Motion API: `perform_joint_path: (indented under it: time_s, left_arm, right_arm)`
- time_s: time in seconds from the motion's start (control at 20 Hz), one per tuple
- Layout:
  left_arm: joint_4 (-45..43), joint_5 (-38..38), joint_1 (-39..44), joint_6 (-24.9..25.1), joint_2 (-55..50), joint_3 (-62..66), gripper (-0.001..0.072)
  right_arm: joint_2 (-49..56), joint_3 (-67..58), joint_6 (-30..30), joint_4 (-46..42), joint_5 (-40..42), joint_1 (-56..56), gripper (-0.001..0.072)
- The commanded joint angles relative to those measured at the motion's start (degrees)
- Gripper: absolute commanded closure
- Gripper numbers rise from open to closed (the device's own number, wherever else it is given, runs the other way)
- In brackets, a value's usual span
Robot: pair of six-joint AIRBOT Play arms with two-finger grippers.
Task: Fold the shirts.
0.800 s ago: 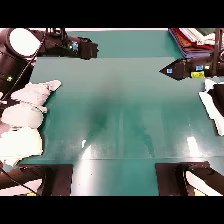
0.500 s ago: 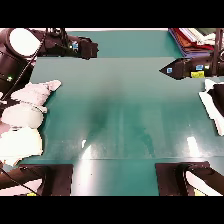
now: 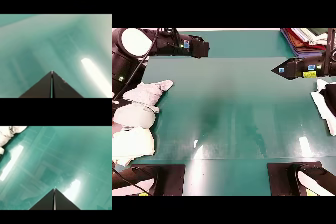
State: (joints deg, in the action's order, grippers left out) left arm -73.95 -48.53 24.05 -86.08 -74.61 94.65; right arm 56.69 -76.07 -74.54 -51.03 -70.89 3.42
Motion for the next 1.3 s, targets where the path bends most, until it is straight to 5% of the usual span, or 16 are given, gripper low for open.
perform_joint_path:
  time_s: [0.0,0.1,0.15,0.2,0.25,0.6,0.8,0.85,0.9,0.95,1.25]
  left_arm:
    - [-15.74,-1.95,-4.68,-3.02,0.24,0.07,0.0679]
    - [-22.53,-6.49,-11.06,-7.45,-0.74,-0.72,0.0677]
    - [-23.30,-9.09,-14.75,-7.48,-1.55,-1.81,0.0597]
    - [-23.32,-11.13,-18.36,-7.56,-2.25,-3.67,0.0263]
    - [-23.32,-12.24,-21.27,-7.56,-2.91,-6.05,0.0016]
    - [-23.32,-7.15,-35.34,-9.01,-6.93,-25.68,-0.0008]
    - [-23.17,-6.45,-36.70,-9.86,-8.31,-25.83,-0.0005]
    - [-22.95,-6.60,-36.70,-10.51,-8.17,-25.42,0.0181]
    - [-22.88,-6.60,-36.70,-11.02,-7.67,-25.00,0.0518]
    - [-22.69,-6.62,-36.70,-10.99,-6.73,-24.15,0.0669]
    - [-15.69,-5.38,-35.26,-6.23,9.35,-7.78,0.0681]
  right_arm:
    - [0.00,-0.02,-0.02,0.02,-0.22,0.07,0.0699]
    - [-0.02,-0.02,-0.02,0.02,-0.22,0.07,0.0699]
    - [0.00,0.00,0.00,0.02,-0.13,0.07,0.0699]
    - [0.00,-0.02,-0.02,0.00,0.04,0.07,0.0699]
    - [0.00,-0.02,0.00,0.02,0.20,0.07,0.0699]
    - [0.02,0.00,0.00,0.00,0.46,0.07,0.0699]
    - [0.02,0.00,0.00,0.00,0.55,0.07,0.0699]
    - [0.02,-0.02,0.00,0.02,0.81,0.07,0.0699]
    - [-0.02,-0.02,-0.02,0.04,1.18,0.07,0.0699]
    - [-0.02,-0.02,-0.02,0.13,1.86,0.07,0.0699]
    - [-4.66,-0.04,-0.04,6.05,13.18,0.07,0.0699]
